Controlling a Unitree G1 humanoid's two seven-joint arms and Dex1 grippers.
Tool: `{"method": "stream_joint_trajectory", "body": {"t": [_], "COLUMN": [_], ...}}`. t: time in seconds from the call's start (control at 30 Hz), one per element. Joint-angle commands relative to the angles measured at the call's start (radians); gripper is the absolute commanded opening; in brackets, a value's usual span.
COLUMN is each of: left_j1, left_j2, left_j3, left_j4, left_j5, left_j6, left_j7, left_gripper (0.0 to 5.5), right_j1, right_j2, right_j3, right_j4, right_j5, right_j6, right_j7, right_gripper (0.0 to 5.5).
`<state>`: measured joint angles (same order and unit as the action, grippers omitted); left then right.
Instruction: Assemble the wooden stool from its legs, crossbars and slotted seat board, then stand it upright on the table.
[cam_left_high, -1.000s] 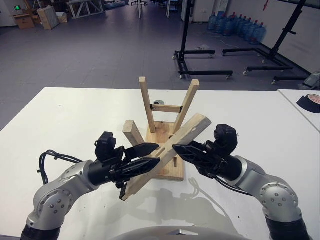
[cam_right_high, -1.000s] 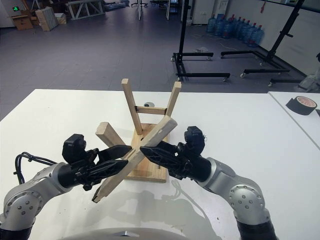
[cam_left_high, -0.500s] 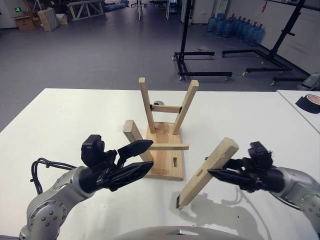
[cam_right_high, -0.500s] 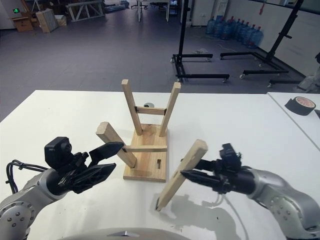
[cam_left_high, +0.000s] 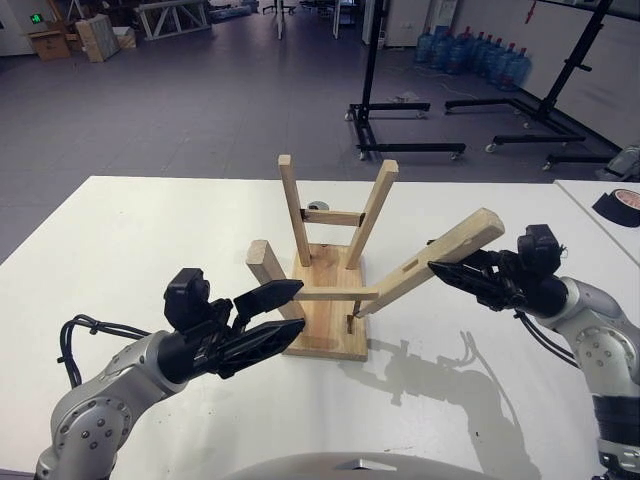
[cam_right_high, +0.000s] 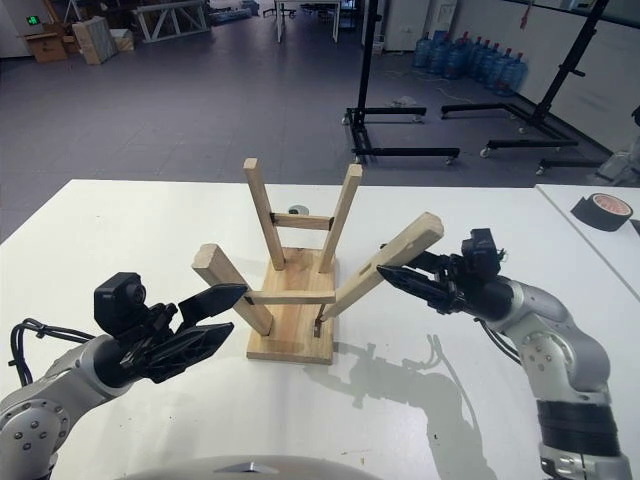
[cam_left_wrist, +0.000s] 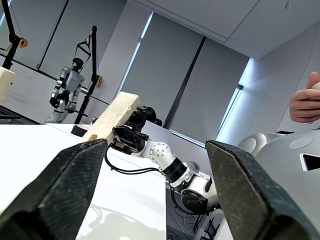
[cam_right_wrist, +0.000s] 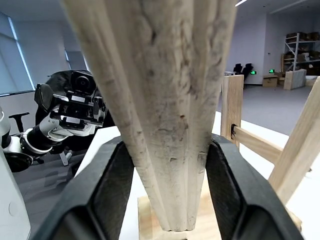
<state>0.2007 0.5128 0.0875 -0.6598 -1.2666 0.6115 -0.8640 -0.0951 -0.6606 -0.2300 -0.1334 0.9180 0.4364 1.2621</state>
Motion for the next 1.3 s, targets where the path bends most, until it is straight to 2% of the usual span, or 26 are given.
{"method": "stream_joint_trajectory", "body": {"t": [0.03, 0.33, 0.93, 1.17, 1.3], "left_j1": [-0.019, -0.028, -0.028, -0.005, 0.005], "left_j2": [0.019, 0.028, 0.016, 0.002, -0.006], "left_j3": [-0.006, 0.002, -0.028, -0.033, -0.034], "left_j4": [0.011, 0.016, 0.005, -0.004, -0.010], "left_j5": [0.009, 0.003, 0.018, 0.038, 0.047], "left_j6": [0.012, 0.013, 0.011, -0.004, -0.018], "left_j7": [-0.008, -0.005, 0.010, 0.011, 0.016], "left_gripper": [3.60, 3.60, 3.60, 3.60, 3.60], "right_j1": [-0.054, -0.114, -0.246, -0.200, -0.208], "right_j2": [-0.003, 0.001, 0.003, -0.011, -0.038], "right_j3": [0.054, 0.119, 0.190, 0.231, 0.251], "right_j4": [0.058, 0.166, 0.309, 0.220, 0.140], "right_j5": [-0.041, -0.143, -0.305, -0.353, -0.357], "right_j6": [0.002, -0.031, -0.114, -0.135, -0.067], "right_j7": [0.082, 0.173, 0.228, 0.194, 0.131], "right_gripper": [2.05, 2.04, 2.03, 2.03, 2.03]}}
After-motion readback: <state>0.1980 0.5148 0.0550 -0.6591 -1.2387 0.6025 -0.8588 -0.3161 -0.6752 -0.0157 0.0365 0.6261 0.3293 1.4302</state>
